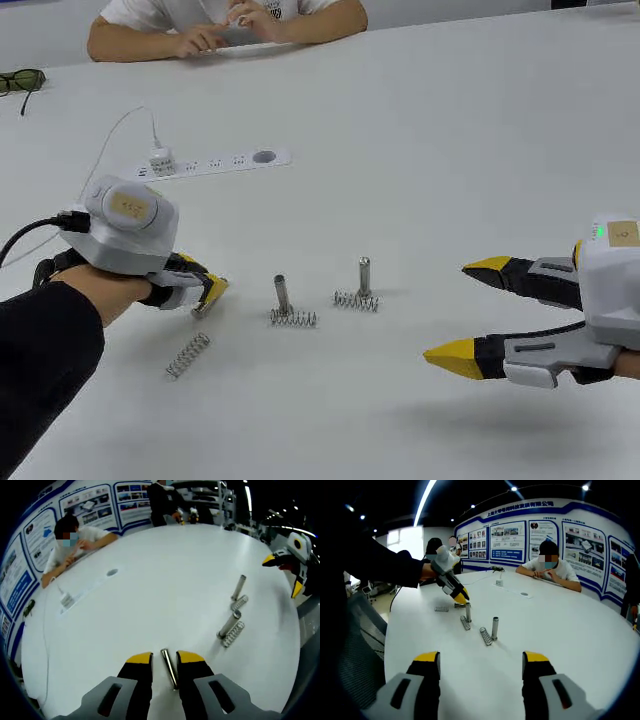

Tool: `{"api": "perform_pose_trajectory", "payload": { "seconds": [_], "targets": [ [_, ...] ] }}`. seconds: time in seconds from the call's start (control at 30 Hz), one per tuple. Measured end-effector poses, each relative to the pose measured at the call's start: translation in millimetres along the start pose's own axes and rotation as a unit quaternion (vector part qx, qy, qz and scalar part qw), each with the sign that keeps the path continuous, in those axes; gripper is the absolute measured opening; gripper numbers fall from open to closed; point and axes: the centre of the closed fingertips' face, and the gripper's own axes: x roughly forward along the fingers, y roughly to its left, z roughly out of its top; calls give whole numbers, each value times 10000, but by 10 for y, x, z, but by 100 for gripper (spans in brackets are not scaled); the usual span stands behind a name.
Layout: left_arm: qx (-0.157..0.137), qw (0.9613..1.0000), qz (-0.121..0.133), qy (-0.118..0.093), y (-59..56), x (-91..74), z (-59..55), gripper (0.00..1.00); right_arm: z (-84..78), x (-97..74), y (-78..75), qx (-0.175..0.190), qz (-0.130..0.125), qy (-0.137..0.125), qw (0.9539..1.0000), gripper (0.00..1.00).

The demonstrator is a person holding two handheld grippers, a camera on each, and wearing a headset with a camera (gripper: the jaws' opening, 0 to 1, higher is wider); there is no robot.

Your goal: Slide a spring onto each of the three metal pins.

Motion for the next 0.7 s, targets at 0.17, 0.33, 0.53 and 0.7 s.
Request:
{"api": "perform_pose_trajectory", "payload": {
  "seconds": [0.17, 0.33, 0.53, 0.7],
  "targets": [
    [-9, 9997, 41, 229, -19, 62, -35, 17, -14, -6, -12, 2, -27, 26, 10000, 68],
    [-53, 9994, 39, 340, -32, 97, -47, 15, -30, -5, -18, -10, -41, 51, 10000, 68],
    [-62, 9989, 35, 456, -32, 112, -81, 14, -50, 2, -13, -25, -29, 88, 10000, 68],
    [-106, 9983, 47, 577, -21, 129, -104, 12, -67, 13, -3, -45, -4, 122, 9999, 67]
  ]
}}
